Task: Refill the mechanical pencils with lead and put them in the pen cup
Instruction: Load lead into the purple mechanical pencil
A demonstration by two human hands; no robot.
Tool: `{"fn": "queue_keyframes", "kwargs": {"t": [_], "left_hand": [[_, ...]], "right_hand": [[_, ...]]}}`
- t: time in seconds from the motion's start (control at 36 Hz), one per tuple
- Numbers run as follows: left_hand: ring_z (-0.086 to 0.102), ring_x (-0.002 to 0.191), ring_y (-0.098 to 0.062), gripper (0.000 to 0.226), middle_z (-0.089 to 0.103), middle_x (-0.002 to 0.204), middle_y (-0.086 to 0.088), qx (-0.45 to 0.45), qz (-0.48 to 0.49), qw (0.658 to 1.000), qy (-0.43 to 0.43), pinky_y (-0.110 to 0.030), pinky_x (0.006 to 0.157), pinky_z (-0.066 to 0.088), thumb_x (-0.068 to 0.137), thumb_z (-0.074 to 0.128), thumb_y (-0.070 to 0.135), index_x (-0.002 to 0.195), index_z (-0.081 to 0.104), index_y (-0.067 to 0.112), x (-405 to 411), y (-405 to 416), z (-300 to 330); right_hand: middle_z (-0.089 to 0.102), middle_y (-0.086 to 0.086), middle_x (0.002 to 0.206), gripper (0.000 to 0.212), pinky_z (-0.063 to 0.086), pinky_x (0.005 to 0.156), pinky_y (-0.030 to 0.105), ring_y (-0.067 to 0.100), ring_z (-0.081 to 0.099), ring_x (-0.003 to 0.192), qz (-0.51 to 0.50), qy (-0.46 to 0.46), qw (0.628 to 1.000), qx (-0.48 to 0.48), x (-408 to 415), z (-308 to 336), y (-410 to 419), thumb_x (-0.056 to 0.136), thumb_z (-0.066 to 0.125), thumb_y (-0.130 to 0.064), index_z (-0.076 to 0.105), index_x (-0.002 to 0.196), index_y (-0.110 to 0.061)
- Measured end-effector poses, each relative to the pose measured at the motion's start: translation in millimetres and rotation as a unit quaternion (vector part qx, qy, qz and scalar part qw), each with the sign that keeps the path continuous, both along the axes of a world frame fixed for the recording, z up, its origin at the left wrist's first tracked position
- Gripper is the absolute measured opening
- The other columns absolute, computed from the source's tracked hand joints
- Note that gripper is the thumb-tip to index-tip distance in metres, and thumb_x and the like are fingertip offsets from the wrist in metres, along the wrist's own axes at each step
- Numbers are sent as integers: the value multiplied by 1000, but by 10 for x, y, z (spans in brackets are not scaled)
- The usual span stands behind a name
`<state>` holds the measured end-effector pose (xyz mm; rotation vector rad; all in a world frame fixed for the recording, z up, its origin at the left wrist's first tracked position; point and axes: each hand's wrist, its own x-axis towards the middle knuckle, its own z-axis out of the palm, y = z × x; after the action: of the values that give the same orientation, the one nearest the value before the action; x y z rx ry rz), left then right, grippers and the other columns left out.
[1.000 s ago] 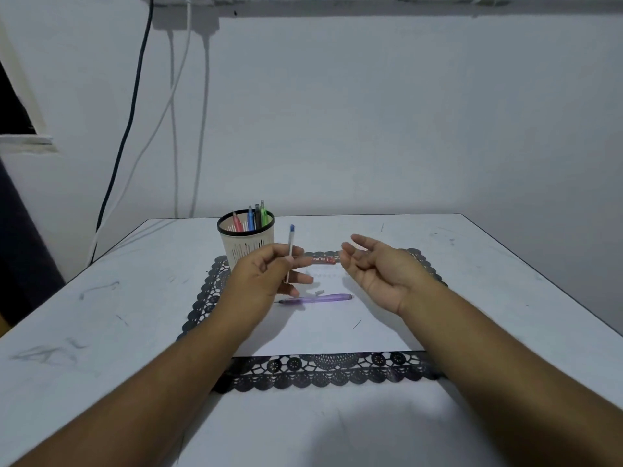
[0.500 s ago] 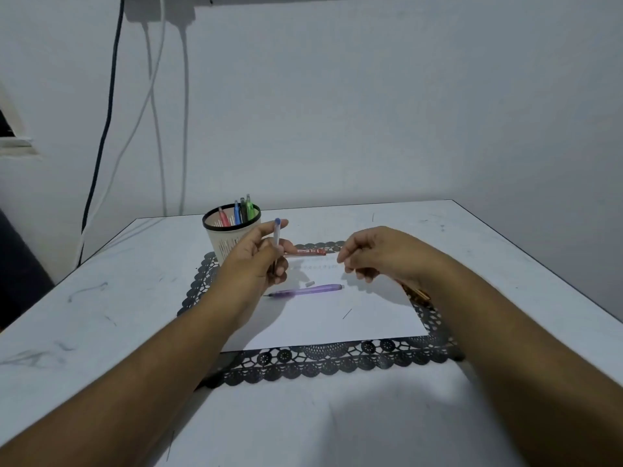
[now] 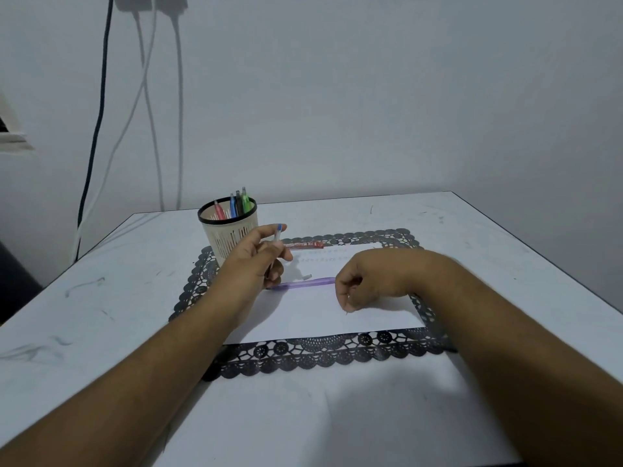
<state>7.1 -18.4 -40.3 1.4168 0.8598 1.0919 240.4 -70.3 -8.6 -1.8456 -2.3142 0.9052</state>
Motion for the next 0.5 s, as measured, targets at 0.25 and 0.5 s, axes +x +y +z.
{"fn": "queue_keyframes", "kwargs": {"t": [0.25,0.5], "left_hand": [[46,56,-11,28,68,84,-1,-4,-16,1000,1,-52,85,50,105,53,10,128,63,23,-44,11,-43],[48,60,-13,27,71,88,0,11,-17,1000,18,-33,66,44,107,52,12,126,63,27,-25,57,13]], "right_hand": [[70,-16,93,10,48,81,29,6,61,86,-3,-55,998,22,-25,-11,-7,97,61,-27,71,96,-30],[73,7,84,8,53,72,37,19,64,74,-34,233,971,46,233,-69,129,100,63,-7,68,95,-9]]}}
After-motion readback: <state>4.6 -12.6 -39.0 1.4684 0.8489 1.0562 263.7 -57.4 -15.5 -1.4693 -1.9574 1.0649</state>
